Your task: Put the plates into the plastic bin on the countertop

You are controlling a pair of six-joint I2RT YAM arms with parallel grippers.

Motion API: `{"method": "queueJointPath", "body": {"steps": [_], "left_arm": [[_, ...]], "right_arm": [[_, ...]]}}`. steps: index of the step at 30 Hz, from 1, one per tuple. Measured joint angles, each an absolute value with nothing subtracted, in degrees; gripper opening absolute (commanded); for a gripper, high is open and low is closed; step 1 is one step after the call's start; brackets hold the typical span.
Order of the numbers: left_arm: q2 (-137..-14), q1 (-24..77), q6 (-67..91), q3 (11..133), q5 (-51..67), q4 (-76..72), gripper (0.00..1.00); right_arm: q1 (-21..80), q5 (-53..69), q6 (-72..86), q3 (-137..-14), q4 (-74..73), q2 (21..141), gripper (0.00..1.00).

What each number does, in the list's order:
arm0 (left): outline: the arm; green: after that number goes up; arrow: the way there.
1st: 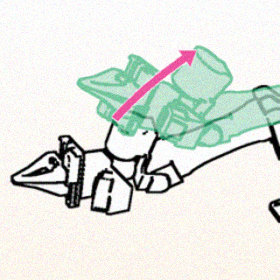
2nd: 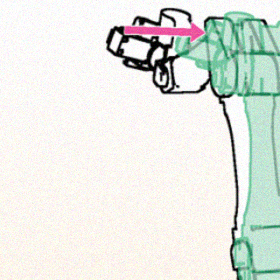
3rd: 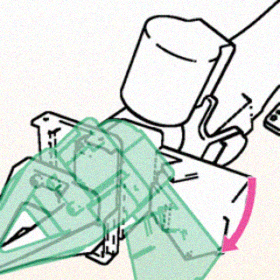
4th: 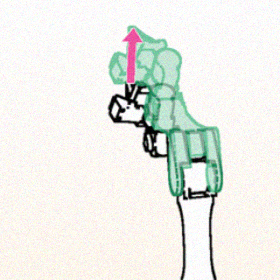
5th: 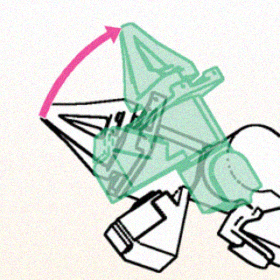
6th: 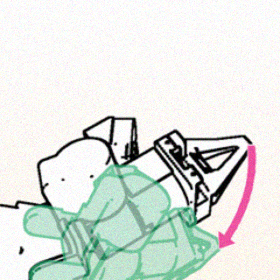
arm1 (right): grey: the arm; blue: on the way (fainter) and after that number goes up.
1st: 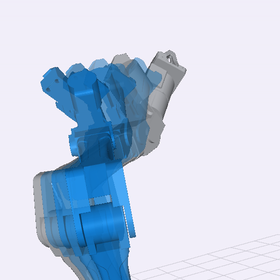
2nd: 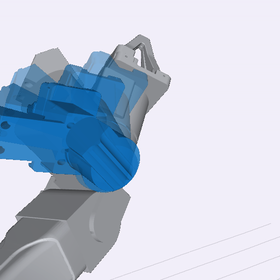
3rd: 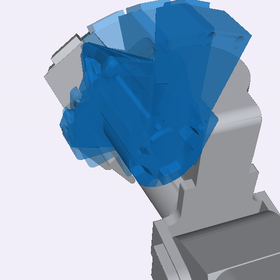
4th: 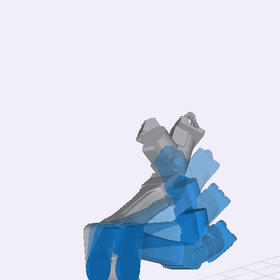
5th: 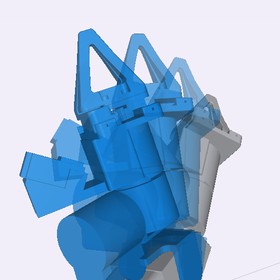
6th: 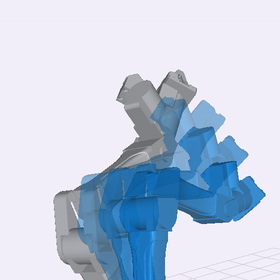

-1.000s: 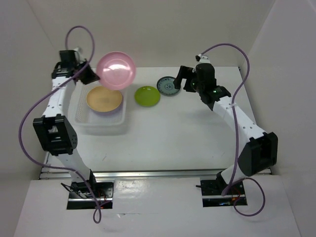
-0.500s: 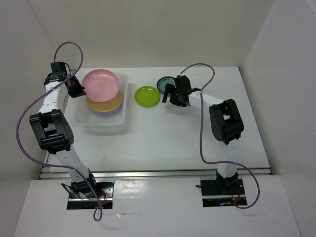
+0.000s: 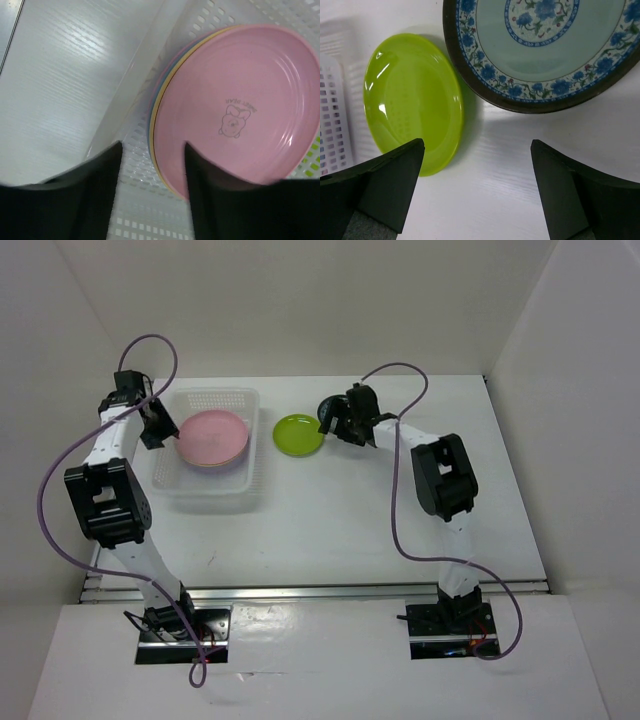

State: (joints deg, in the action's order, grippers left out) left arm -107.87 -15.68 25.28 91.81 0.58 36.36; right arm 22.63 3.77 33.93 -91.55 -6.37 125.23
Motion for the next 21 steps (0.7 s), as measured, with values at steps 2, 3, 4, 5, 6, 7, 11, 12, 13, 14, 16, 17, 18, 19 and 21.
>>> {"method": "queueJointPath", "body": {"steps": [2, 3, 4, 5, 6, 7, 11, 12, 13, 14, 16, 17, 18, 19, 21], "left_arm": [[-107.9, -14.9, 25.0, 91.9, -1.1, 37.0, 0.79], [-107.9, -14.2, 25.3, 92.0, -2.0, 37.6, 0.86], [-107.9, -13.5, 25.1, 92.1, -2.6, 38.0, 0.88], [-107.9, -12.7, 25.3, 92.5, -3.3, 38.5, 0.9], [-107.9, -12.1, 25.3, 92.8, -3.7, 38.9, 0.91], [-107.8, -11.4, 25.4, 93.3, -3.8, 39.3, 0.91], [-105.1, -8.6, 25.4, 93.6, -3.6, 39.6, 0.95], [-103.7, -7.9, 25.4, 93.6, -3.5, 39.6, 0.95], [-102.1, -7.2, 25.4, 93.6, -3.5, 39.5, 0.96], [-100.7, -6.7, 25.4, 93.6, -3.5, 39.4, 0.96], [-97.5, -5.7, 25.5, 93.6, -3.1, 39.1, 0.96], [-96.2, -5.3, 25.5, 93.6, -3.0, 38.9, 0.96], [-95.0, -5.0, 25.5, 93.6, -2.9, 38.8, 0.96], [-94.1, -4.8, 25.5, 93.6, -2.7, 38.7, 0.96], [-93.1, -4.8, 25.5, 93.6, -2.7, 38.7, 0.96]], "right_arm": [[22.6, 3.7, 34.7, -92.5, -5.9, 126.3, 0.93], [22.6, 3.8, 35.0, -92.9, -5.8, 126.8, 0.93], [22.6, 3.9, 35.4, -93.3, -5.5, 127.2, 0.91], [22.6, 3.9, 35.7, -93.5, -5.3, 127.7, 0.89], [22.6, 4.1, 36.1, -93.7, -5.1, 128.1, 0.89], [22.6, 4.2, 36.5, -93.8, -5.0, 128.7, 0.88], [22.6, 4.9, 38.2, -96.1, -3.6, 130.8, 0.82], [22.6, 5.2, 38.9, -96.5, -3.1, 131.3, 0.79], [22.6, 5.5, 39.5, -96.8, -2.7, 131.6, 0.78], [22.6, 5.8, 40.1, -96.9, -2.2, 131.9, 0.76], [22.6, 6.7, 41.1, -97.5, -2.0, 132.6, 0.74], [22.6, 7.1, 41.5, -98.1, -1.9, 133.1, 0.72], [22.7, 7.6, 41.9, -98.8, -1.9, 133.6, 0.7], [22.8, 7.7, 42.2, -99.3, -1.9, 134.1, 0.68], [23.2, 7.5, 42.6, -100.4, -1.9, 134.9, 0.61]]}}
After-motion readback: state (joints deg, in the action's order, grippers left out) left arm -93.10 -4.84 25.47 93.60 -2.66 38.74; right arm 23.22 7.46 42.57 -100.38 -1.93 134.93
